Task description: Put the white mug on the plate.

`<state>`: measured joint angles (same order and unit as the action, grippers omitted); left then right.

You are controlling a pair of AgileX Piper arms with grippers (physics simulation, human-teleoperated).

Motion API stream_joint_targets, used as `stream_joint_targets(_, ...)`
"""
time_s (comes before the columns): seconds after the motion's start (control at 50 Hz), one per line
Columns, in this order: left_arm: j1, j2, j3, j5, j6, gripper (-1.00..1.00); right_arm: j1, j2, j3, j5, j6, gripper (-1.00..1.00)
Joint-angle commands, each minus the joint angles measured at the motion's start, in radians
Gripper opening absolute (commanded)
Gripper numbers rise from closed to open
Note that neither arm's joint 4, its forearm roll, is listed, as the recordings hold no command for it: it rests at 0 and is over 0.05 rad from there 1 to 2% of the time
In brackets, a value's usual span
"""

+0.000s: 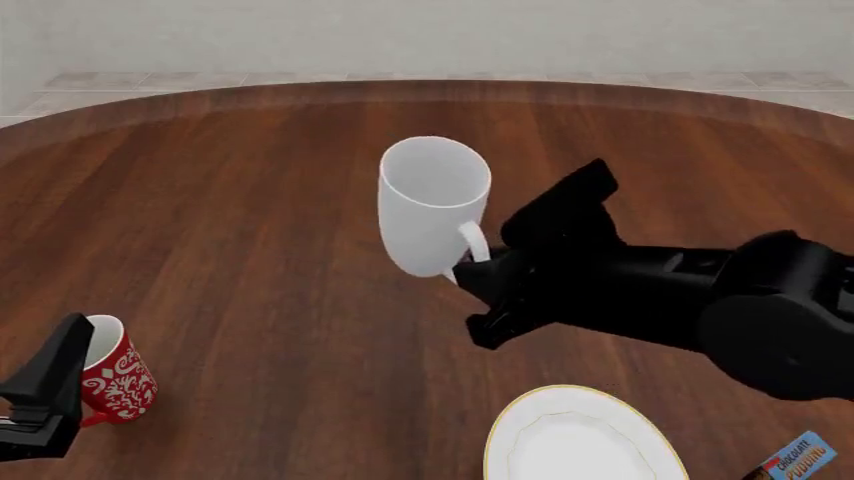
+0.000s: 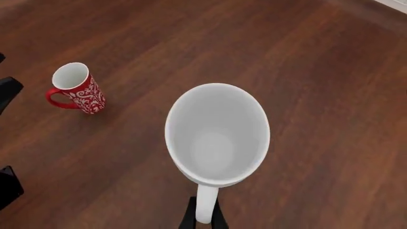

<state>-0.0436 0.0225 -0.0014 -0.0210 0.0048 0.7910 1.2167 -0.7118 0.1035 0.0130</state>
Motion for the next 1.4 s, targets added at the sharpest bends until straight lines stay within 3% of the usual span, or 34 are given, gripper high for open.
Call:
stream_joint_targets(0.02,-0.001,-0.004,-0.001,0.004,0.000,1.00,-0.012,-0.054,0.049,-0.005,0.004,-1.00)
stream_joint_targets(0.88,0.000,-0.004,-0.001,0.004,0.000,1.00,-0.078,-0.343,0.239,0.102,-0.019,-1.00)
stream_joint_targets(1.4,-0.001,-0.004,-0.001,0.004,0.000,1.00,-0.113,-0.586,0.297,0.281,-0.034,-1.00)
